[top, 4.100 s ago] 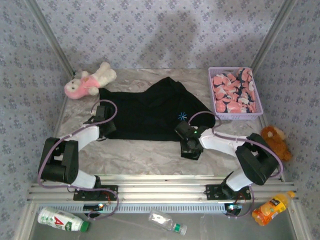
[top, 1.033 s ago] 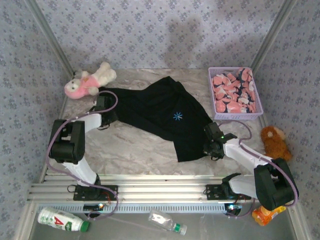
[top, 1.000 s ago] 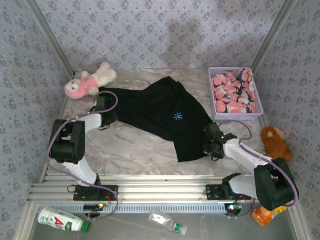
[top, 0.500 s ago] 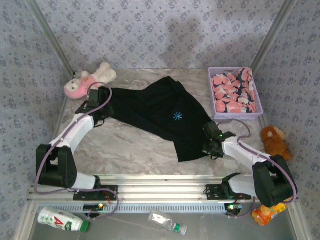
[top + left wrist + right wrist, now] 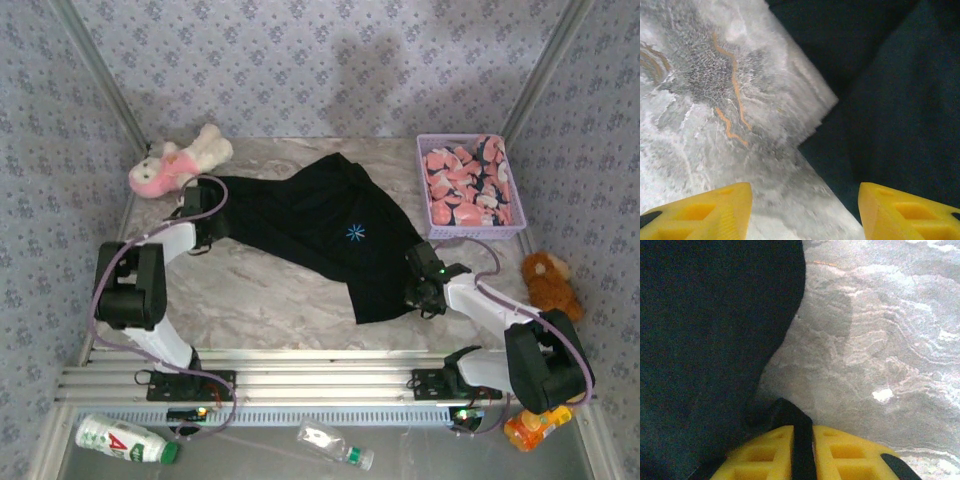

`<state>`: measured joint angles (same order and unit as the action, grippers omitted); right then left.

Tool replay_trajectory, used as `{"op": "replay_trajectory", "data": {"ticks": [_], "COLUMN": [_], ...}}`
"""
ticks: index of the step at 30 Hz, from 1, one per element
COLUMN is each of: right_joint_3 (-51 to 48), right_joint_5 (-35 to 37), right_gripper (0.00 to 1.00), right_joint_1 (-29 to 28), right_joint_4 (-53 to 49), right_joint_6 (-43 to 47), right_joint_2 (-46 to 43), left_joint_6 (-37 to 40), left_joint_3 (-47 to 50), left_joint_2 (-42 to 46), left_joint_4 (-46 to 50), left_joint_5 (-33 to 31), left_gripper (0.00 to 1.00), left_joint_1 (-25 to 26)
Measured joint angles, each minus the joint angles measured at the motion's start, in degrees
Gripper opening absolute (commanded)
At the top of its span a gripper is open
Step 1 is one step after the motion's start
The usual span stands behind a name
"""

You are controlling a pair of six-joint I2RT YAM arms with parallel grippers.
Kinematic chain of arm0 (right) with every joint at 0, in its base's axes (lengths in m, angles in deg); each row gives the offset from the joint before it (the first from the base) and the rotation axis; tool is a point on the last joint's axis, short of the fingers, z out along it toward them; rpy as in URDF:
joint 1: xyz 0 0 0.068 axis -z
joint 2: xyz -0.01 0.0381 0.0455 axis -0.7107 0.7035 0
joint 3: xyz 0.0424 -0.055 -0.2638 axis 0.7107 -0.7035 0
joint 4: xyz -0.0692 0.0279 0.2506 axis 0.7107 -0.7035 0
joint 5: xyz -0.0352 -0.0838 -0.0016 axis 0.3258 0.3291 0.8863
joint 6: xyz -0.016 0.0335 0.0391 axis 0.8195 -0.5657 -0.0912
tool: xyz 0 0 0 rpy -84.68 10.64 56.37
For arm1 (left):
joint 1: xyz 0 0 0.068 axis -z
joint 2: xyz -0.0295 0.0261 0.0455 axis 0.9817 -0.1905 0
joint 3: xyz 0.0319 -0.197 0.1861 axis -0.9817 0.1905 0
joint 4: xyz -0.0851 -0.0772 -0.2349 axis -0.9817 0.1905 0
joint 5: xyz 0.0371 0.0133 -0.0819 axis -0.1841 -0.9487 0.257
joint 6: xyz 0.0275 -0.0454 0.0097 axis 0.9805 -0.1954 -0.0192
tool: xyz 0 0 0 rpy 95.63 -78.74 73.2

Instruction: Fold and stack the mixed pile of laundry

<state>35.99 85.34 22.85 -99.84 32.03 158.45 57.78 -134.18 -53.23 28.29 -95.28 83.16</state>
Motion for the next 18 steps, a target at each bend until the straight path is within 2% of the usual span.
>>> {"op": "replay_trajectory", "data": {"ticks": [4, 7, 12, 16, 18], "right_joint_3": [0.0, -0.2, -0.2, -0.2, -0.2], "right_joint_5": [0.0, -0.2, -2.1, -2.8, -3.0], "right_gripper": [0.18, 0.18, 0.18, 0.18, 0.18], "right_joint_1": [0.0, 0.0, -0.3, -0.4, -0.4], "right_joint_4": [0.1, 0.7, 8.0, 10.4, 10.9], "right_joint_6": [0.0, 0.0, 0.0, 0.0, 0.0], "right_joint_2": [-0.1, -0.3, -0.4, -0.4, -0.4], "left_joint_6": [-0.5, -0.5, -1.1, -1.5, -1.5], "left_joint_3": [0.0, 0.0, 0.0, -0.1, -0.5], "left_joint_2": [-2.7, -2.8, -3.0, -4.4, -5.9], "left_joint_4": [-2.7, -5.1, -8.9, -11.4, -11.5], "left_joint_5": [1.3, 1.6, 3.1, 4.3, 4.7], "left_gripper": [0.48, 0.48, 0.51, 0.4, 0.25], "left_joint_1": [-0.3, -0.2, -0.2, -0.2, -0.2]}}
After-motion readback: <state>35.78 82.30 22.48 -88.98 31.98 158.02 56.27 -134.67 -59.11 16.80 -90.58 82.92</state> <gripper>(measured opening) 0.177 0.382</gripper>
